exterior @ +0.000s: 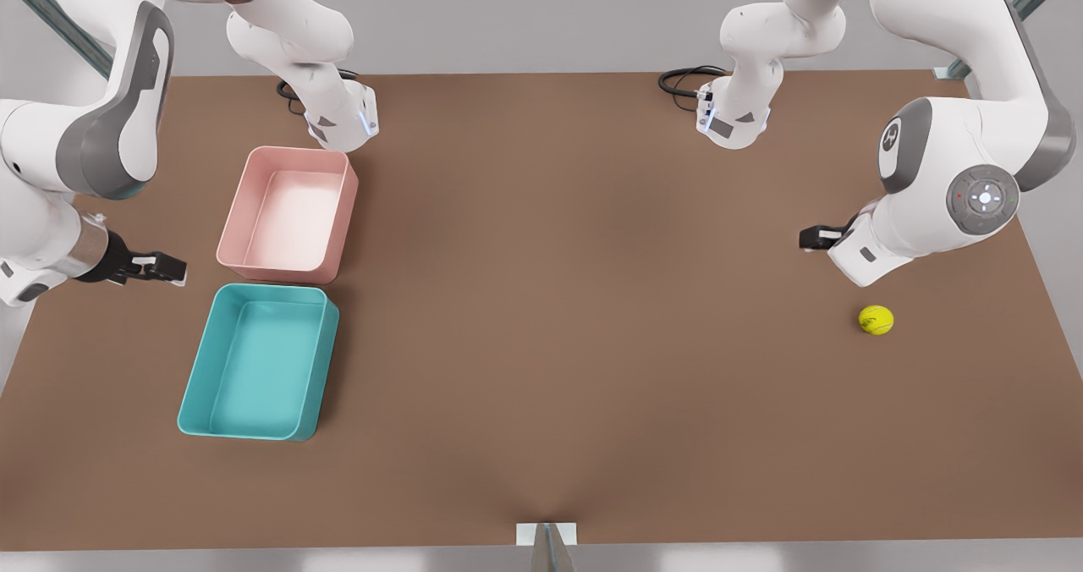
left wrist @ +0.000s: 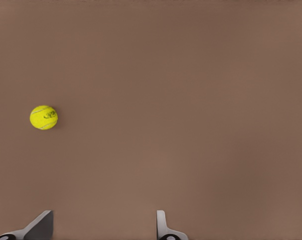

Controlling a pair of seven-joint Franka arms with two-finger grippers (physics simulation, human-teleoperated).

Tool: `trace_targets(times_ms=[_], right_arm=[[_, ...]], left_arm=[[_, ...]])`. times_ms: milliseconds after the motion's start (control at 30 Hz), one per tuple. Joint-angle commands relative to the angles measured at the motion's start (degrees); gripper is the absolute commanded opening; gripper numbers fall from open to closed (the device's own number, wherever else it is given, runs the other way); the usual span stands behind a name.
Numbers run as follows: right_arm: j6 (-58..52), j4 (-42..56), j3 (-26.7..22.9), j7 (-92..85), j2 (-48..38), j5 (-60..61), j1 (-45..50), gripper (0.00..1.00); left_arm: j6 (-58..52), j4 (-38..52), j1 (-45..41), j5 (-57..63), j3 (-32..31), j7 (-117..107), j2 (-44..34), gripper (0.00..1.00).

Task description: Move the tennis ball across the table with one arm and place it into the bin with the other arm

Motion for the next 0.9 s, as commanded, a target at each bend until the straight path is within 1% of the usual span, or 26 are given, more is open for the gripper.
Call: trace_targets(times_ms=[0, 67, 100, 133, 167, 200, 233, 267, 300, 367, 467, 500, 567, 633, 733, 767, 800, 867], right_arm=[[0.37, 0.25, 0.07, -1.29, 0.09, 0.12, 0.0, 1.0], [0.37, 1.05, -0.02, -1.47, 0.62, 0.12, 0.09, 1.0], [0.28, 1.04, -0.02, -1.29, 0.62, 0.21, 0.0, 1.0], [0.28, 0.87, -0.02, -1.2, 0.62, 0.21, 0.0, 1.0], [0.28, 0.78, 0.07, -1.2, 0.62, 0.21, 0.09, 1.0], [0.28, 0.61, 0.07, -1.2, 0.62, 0.21, 0.09, 1.0], [0.2, 0.6, 0.07, -1.2, 0.62, 0.21, 0.09, 1.0], [0.02, 0.52, 0.07, -1.29, 0.53, 0.21, 0.09, 1.0], [0.02, 0.52, 0.07, -1.29, 0.53, 0.21, 0.09, 1.0], [0.02, 0.52, 0.07, -1.29, 0.53, 0.21, 0.09, 1.0], [-0.07, 0.25, 0.07, -1.29, 0.35, 0.21, 0.09, 1.0], [-0.07, 0.25, 0.07, -1.29, 0.35, 0.21, 0.09, 1.0], [-0.07, 0.25, 0.07, -1.29, 0.35, 0.21, 0.09, 1.0], [-0.07, 0.25, 0.16, -1.29, 0.44, 0.21, 0.09, 1.0], [-0.07, 0.25, 0.16, -1.47, 0.44, 0.21, 0.09, 1.0], [-0.16, 0.25, 0.16, -1.55, 0.44, 0.21, 0.09, 1.0], [-0.16, 0.25, 0.16, -1.73, 0.44, 0.21, 0.0, 1.0], [-0.16, 0.25, 0.16, -1.91, 0.53, 0.21, 0.09, 1.0]], left_arm=[[0.92, 0.02, 0.0, 0.03, -0.02, 2.6, -0.06, 1.0], [-0.3, 0.02, 0.09, 0.03, -0.02, 2.86, 0.02, 1.0], [-1.19, -0.15, 0.26, 0.03, 0.07, 7.85, 0.46, 1.0], [-0.75, -0.16, 1.32, 0.38, 1.99, 16.83, 2.39, 0.45], [1.53, -0.16, 2.19, 0.55, 4.46, 23.32, 4.06, 0.21], [5.14, 0.02, 4.65, 0.64, 6.83, 38.7, 7.05, 0.21], [10.67, -0.07, 7.38, 0.99, 7.27, 43.64, 8.72, 0.21], [14.8, -0.07, 9.31, 1.87, 7.27, 50.31, 10.65, 0.21], [15.33, 0.11, 10.37, 1.96, 6.66, 59.61, 12.24, 0.21], [22.01, 0.02, 13.53, 2.05, 6.74, 84.32, 15.49, 0.21], [31.15, -2.44, 20.92, 1.61, 7.71, 116.31, 20.94, 0.21], [37.82, -6.3, 22.41, 1.52, 7.71, 122.21, 20.94, 0.21], [39.42, -7.8, 24.52, 0.55, 7.8, 129.06, 21.82, 0.21], [44.95, -11.41, 24.26, 0.38, 8.77, 133.73, 22.17, 0.21], [47.5, -12.02, 24.61, 0.99, 8.85, 133.82, 23.67, 0.21], [51.54, -14.13, 24.79, 4.24, 8.85, 133.82, 23.67, 0.21], [53.22, -14.75, 24.79, 4.33, 8.86, 133.73, 23.75, 0.21], [53.92, -14.92, 24.7, 4.33, 9.03, 132.76, 24.63, 0.21]])
